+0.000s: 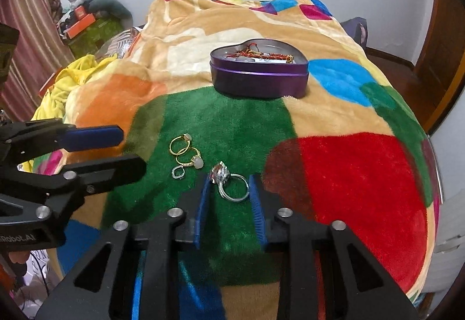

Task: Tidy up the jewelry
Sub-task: 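Grasp the silver stone ring with the right tool while the left tool grasps the small silver earring, then carry the stone ring with the right tool while the left tool carries the earring to the tin, then lower the stone ring into the tin and open the right tool while the left tool releases the earring, then withdraw both tools and grasp a gold hoop earring with the right tool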

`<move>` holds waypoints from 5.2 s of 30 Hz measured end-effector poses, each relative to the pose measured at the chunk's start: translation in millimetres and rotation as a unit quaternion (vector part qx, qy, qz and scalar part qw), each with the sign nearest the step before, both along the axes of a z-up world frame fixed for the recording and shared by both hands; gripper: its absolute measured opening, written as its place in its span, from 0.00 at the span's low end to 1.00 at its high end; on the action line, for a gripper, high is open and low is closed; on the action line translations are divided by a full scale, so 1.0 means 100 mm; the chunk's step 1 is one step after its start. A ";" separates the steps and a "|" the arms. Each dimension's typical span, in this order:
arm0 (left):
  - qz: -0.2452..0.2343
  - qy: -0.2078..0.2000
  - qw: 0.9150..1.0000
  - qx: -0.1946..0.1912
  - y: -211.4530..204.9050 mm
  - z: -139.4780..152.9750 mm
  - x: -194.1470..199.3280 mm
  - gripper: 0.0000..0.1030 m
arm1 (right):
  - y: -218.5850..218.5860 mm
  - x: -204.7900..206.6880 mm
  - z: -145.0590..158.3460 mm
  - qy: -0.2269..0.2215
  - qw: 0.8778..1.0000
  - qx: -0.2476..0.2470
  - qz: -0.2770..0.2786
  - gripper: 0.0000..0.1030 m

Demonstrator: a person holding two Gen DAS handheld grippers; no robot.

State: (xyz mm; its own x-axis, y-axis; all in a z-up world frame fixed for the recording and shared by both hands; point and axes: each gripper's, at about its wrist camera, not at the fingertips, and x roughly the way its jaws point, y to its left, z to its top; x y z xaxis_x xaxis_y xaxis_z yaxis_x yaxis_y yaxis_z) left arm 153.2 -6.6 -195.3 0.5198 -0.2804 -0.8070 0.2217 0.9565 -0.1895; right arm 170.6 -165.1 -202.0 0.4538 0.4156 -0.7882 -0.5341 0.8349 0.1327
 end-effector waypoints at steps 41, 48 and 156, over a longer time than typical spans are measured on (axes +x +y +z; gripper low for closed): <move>0.021 -0.066 0.998 0.012 -0.03 0.33 0.12 0.08 | -0.22 0.07 0.56 -0.077 0.995 0.047 -0.038 0.18; 0.030 -0.090 0.995 0.011 0.04 0.49 0.19 0.08 | -0.21 0.10 0.75 -0.105 0.992 0.062 -0.044 0.18; 0.043 -0.044 0.998 0.018 0.54 0.25 0.01 0.35 | 0.31 0.05 0.14 0.016 1.000 -0.020 0.009 0.21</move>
State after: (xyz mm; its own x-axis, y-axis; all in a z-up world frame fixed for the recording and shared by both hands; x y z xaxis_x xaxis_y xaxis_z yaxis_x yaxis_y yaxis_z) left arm 154.7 47.8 -170.1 0.6100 -0.2034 -0.7658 0.1520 0.9786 -0.1389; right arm 175.7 -134.4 -188.4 0.4210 0.3918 -0.8181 -0.5456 0.8299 0.1167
